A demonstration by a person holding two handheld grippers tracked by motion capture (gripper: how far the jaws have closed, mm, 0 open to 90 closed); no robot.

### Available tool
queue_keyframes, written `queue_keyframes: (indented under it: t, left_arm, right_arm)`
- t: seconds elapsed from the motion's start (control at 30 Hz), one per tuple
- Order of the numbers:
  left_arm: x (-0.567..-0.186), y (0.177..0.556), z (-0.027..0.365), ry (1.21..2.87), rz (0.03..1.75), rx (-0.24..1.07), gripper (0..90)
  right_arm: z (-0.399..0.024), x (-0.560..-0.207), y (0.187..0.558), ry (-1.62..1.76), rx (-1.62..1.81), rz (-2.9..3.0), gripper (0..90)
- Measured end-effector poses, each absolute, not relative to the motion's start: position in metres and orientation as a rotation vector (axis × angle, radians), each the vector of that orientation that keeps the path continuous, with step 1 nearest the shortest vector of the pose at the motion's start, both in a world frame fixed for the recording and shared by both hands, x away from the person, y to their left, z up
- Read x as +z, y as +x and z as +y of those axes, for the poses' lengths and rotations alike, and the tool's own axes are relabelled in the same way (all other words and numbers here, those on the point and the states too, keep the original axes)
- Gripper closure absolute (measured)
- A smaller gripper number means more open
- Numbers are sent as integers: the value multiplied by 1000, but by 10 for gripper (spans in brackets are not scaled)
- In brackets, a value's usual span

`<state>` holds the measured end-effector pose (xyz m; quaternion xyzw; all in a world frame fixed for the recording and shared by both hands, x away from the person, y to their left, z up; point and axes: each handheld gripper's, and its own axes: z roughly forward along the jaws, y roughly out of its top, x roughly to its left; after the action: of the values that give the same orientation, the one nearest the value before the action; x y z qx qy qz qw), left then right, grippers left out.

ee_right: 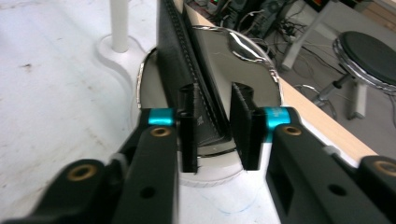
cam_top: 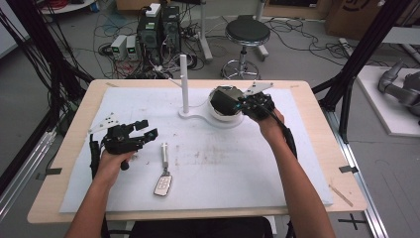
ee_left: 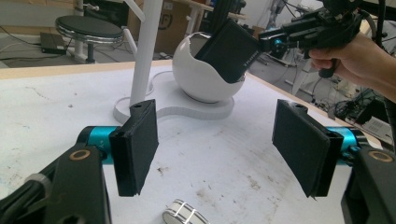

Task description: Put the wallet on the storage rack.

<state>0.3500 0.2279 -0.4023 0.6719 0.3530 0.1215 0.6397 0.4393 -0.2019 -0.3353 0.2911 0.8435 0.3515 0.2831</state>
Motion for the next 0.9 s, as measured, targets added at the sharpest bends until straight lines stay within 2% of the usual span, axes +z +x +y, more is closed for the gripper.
queue_keyframes:
  t: [0.1, 0.17, 0.3, 0.33, 0.4, 0.47, 0.5, 0.53, 0.63, 0.9]
  left_arm:
    - [-403, 350, 228, 1533, 807, 276, 313]
    - [-402, 350, 228, 1532, 806, 279, 313]
    - [-403, 350, 229, 1527, 810, 279, 313]
    - [-403, 350, 229, 1528, 810, 278, 314]
    - [-403, 350, 229, 1529, 809, 276, 313]
    - [-403, 351, 229, 1530, 810, 276, 313]
    - [-403, 351, 228, 1529, 812, 274, 313]
    - [-403, 351, 228, 1531, 812, 274, 313]
    - [-404, 351, 229, 1534, 814, 275, 314]
    - [-405, 352, 228, 1530, 816, 267, 314]
  right_arm:
    - [-202, -336, 439, 754, 946, 2262, 814]
    - [-200, -337, 440, 732, 968, 2268, 780]
    - [-193, -343, 444, 704, 952, 2279, 620]
    - [-191, -345, 445, 699, 952, 2280, 618]
    - [-187, -348, 448, 684, 949, 2286, 632]
    - [-180, -351, 452, 644, 951, 2314, 699]
    - [-180, -351, 452, 644, 951, 2314, 699]
    - [-177, -351, 454, 633, 938, 2324, 763]
    - [-171, -348, 456, 597, 897, 2339, 806]
    - [-177, -342, 457, 331, 798, 2312, 818]
